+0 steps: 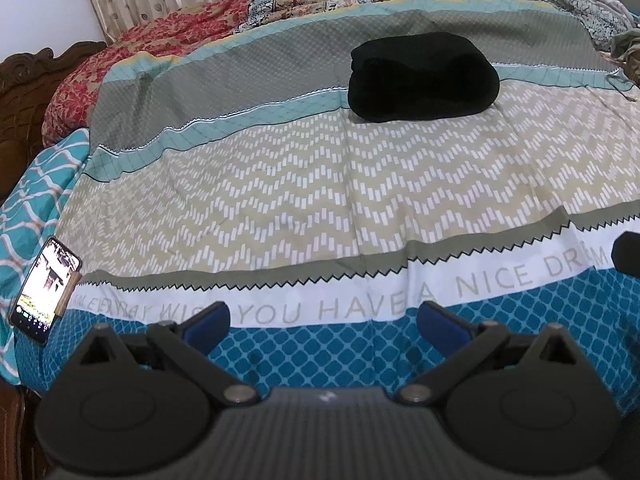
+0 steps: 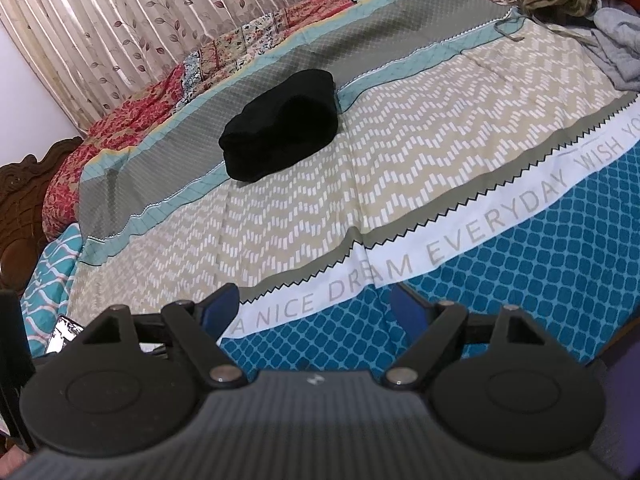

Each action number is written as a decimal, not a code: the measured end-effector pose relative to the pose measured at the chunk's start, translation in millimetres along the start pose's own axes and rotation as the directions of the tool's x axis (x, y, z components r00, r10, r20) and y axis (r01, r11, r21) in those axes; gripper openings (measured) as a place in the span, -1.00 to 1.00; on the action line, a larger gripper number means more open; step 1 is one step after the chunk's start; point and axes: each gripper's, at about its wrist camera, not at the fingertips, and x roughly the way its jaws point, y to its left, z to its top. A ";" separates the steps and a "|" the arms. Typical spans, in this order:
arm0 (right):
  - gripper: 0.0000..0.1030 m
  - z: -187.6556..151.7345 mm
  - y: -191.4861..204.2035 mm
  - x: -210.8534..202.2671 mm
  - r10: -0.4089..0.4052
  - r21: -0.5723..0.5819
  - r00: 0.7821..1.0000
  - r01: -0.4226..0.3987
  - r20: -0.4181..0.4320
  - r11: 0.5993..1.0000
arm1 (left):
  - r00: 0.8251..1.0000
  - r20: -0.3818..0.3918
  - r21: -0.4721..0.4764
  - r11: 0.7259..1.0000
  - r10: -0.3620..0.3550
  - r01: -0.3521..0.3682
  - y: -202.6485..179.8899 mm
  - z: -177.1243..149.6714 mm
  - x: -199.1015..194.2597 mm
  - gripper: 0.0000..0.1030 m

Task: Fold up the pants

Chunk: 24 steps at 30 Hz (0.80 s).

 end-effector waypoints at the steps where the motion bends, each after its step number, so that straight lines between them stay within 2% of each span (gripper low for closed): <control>1: 0.64 0.0 -0.1 0.6 0.000 0.000 1.000 0.000 -0.002 1.000 | 1.000 -0.001 0.001 1.000 0.002 -0.002 0.0 -0.2 0.5 1.00; 24: 0.64 -1.5 9.5 7.9 -0.013 -0.030 1.000 0.012 -0.025 0.999 | 1.000 -0.027 -0.006 1.000 0.002 -0.002 6.6 -2.5 8.9 1.00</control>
